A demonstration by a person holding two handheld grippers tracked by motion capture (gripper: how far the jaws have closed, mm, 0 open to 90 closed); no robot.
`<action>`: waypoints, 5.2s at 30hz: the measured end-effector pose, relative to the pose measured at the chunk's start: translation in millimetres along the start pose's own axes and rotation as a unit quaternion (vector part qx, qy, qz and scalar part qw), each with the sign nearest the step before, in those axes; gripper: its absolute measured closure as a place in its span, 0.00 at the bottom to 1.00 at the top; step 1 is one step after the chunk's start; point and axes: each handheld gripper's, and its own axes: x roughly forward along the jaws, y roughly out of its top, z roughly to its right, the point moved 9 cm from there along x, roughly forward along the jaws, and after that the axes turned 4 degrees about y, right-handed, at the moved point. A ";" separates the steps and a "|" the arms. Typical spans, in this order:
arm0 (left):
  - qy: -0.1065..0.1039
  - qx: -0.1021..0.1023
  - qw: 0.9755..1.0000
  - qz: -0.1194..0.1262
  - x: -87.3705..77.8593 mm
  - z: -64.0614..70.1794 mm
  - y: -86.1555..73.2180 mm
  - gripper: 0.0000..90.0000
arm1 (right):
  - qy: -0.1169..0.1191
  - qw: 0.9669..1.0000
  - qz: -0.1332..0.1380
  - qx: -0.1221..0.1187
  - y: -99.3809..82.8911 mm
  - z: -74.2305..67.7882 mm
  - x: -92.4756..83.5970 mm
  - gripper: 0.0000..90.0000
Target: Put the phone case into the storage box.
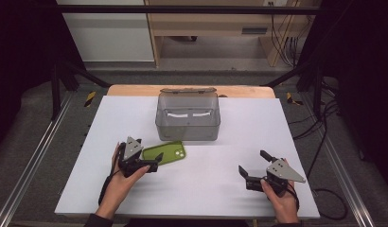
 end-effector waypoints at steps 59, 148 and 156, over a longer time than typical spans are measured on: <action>-0.027 0.002 0.991 -0.130 0.5 -2.6 -46.9 1.00 | -0.006 1.000 -0.009 0.004 -1.3 2.6 -1.6 0.04; -0.105 0.040 0.984 -0.137 -43.8 77.1 -46.0 1.00 | 0.003 1.000 -0.016 0.005 -2.5 -1.4 -0.8 0.03; -0.039 0.019 0.995 -0.091 -47.4 50.5 -34.3 0.90 | 0.006 1.000 -0.019 0.003 -2.9 -3.1 0.2 0.03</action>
